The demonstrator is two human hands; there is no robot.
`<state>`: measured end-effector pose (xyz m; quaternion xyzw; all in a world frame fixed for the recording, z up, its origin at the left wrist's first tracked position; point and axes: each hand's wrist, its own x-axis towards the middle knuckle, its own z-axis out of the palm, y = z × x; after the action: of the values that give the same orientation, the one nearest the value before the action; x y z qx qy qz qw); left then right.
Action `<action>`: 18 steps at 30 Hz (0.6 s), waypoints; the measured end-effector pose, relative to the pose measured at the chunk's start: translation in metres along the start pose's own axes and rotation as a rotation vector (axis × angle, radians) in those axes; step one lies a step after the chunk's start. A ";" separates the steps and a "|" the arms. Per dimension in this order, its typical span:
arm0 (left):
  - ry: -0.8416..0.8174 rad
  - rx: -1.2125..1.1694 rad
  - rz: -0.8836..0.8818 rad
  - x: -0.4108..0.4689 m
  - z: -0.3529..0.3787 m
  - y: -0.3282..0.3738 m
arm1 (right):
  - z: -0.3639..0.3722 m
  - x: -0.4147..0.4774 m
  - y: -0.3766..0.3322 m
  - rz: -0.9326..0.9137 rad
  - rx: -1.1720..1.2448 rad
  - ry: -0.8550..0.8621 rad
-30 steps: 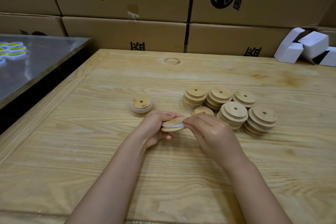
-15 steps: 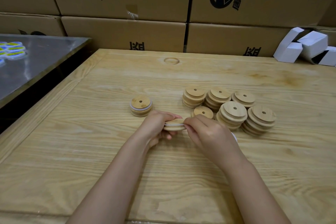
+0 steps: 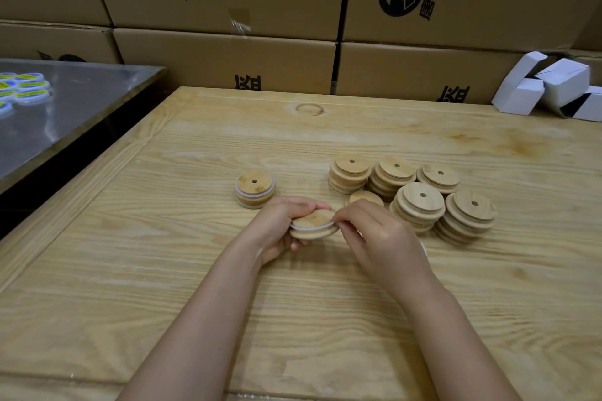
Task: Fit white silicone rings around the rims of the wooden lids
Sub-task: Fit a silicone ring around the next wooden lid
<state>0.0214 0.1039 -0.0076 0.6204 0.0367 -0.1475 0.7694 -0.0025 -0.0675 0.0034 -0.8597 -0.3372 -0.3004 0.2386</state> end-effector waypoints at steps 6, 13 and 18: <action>0.163 -0.043 0.149 0.004 0.002 -0.006 | 0.002 -0.003 0.008 0.133 0.032 -0.006; 0.640 -0.149 0.467 0.009 -0.023 0.006 | 0.003 -0.004 0.012 0.228 0.050 -0.001; 0.833 0.279 0.518 0.009 -0.039 0.002 | 0.003 -0.003 0.010 0.237 0.056 -0.017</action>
<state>0.0352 0.1408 -0.0166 0.7122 0.1653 0.3047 0.6104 0.0036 -0.0735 -0.0031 -0.8892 -0.2434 -0.2531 0.2933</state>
